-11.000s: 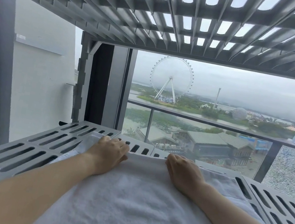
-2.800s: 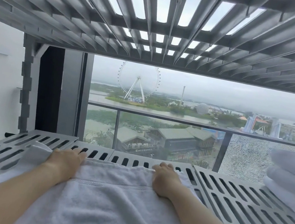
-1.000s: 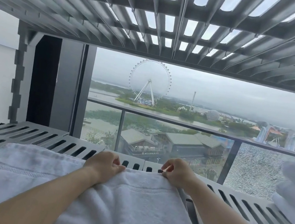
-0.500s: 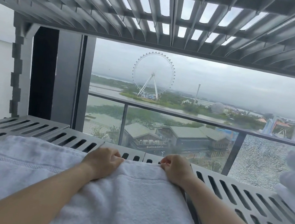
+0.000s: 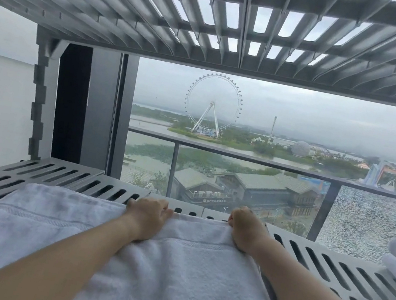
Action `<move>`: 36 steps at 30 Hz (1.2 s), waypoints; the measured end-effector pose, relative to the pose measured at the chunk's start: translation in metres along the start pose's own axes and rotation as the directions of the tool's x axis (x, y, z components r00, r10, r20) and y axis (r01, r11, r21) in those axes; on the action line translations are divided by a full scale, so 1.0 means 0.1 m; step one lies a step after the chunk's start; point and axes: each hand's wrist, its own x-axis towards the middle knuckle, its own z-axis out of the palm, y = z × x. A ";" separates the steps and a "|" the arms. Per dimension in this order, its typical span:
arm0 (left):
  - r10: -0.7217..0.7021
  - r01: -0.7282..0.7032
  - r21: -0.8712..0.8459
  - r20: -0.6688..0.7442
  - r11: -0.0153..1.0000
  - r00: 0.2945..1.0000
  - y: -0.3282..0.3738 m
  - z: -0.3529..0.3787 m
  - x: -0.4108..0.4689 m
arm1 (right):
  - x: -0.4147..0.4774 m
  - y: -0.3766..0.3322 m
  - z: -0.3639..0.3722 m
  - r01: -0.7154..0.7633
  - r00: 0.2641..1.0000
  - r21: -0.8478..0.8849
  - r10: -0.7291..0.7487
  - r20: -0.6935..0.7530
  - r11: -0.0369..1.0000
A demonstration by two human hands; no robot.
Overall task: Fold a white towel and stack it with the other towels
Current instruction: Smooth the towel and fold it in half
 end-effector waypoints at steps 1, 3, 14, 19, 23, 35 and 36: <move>0.051 -0.051 0.014 -0.007 0.999 0.999 0.02 -0.02 0.04 | 0.01 0.02 -0.03 0.002 1.000 -0.025 -0.002 0.012 1.000; 0.137 -0.137 0.034 -0.025 0.990 0.990 0.09 -0.05 0.13 | 0.04 0.07 -0.09 -0.002 0.999 -0.077 0.005 0.033 0.997; 0.105 -0.100 -0.082 0.056 0.992 0.993 0.21 0.11 0.42 | 0.05 0.28 -0.13 -0.036 0.999 -0.097 0.034 -0.029 0.995; 0.122 -0.114 -0.083 0.108 0.990 0.987 0.10 0.07 0.34 | -0.02 -0.17 0.04 0.126 0.992 0.101 -0.127 0.008 0.987; 0.075 -0.068 -0.057 0.144 0.996 0.987 0.03 0.06 0.33 | -0.07 -0.34 0.28 0.132 0.972 0.087 -0.147 0.185 0.987; -0.057 0.062 -0.106 0.054 0.992 0.997 -0.01 0.10 0.26 | -0.13 -0.20 0.24 0.135 0.985 0.338 -0.162 0.054 0.932; -0.054 0.058 -0.113 0.043 0.992 0.998 -0.01 0.11 0.25 | -0.13 -0.18 0.23 0.125 0.991 0.370 -0.134 0.000 0.921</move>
